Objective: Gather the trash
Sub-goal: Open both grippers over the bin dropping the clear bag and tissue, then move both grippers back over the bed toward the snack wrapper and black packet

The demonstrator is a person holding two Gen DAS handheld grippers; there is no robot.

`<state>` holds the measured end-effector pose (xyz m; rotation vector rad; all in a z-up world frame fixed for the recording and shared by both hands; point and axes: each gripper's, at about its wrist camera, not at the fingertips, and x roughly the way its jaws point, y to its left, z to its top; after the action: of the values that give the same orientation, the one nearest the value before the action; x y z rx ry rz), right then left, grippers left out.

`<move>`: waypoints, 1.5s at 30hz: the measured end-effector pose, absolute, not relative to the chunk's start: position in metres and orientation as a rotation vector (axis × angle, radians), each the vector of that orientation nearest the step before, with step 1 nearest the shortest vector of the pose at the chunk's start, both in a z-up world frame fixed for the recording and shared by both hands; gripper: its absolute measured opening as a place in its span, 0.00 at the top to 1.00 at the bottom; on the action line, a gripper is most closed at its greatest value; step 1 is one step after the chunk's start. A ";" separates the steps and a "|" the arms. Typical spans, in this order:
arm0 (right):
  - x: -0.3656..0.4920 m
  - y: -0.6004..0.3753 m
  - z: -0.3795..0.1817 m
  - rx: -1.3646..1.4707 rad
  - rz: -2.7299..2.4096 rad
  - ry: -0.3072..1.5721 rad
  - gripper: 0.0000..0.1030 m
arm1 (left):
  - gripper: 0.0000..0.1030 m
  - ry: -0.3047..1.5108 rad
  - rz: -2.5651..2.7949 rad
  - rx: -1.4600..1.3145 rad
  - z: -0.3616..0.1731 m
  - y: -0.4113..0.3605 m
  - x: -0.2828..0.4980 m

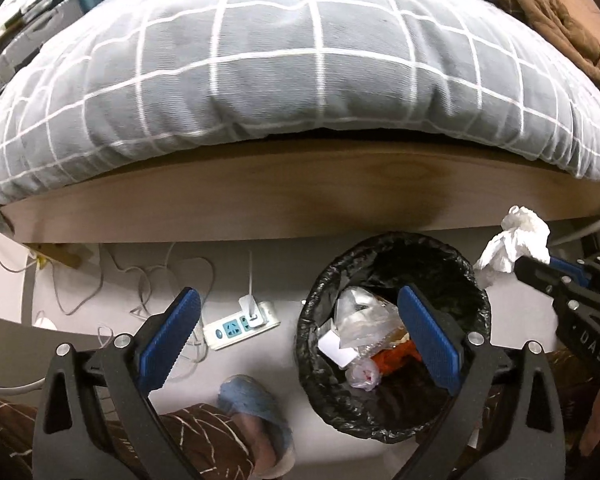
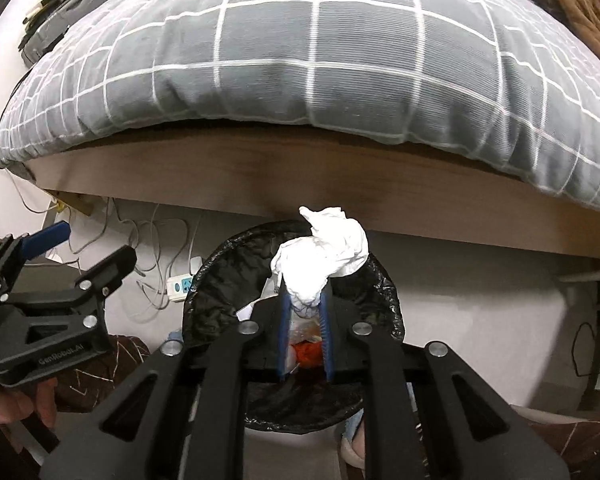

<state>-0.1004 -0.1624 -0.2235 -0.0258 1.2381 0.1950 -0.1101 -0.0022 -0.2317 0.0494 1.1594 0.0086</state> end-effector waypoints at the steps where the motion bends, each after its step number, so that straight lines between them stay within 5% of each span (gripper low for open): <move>1: -0.101 -0.163 -0.220 -0.028 0.200 1.242 0.72 | 0.06 1.159 0.011 0.052 -0.229 -0.002 -0.110; 3: -0.103 -0.161 -0.218 -0.045 0.190 1.231 0.56 | 0.06 1.160 0.013 0.052 -0.228 -0.001 -0.111; 8: -0.102 -0.165 -0.210 -0.061 0.162 1.201 0.36 | 0.06 1.134 0.023 0.041 -0.218 0.003 -0.110; 18: -0.099 -0.175 -0.154 -0.048 0.112 1.026 0.10 | 0.06 1.046 0.044 0.003 -0.175 0.013 -0.108; 45: -0.035 -0.205 -0.047 -0.086 -0.005 0.716 0.07 | 0.06 0.856 -0.015 -0.007 -0.077 -0.027 -0.030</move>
<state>-0.0352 -0.2052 -0.0474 -0.0864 0.7162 -0.0050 -0.0300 -0.0269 -0.0772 -0.0070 0.8563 -0.0148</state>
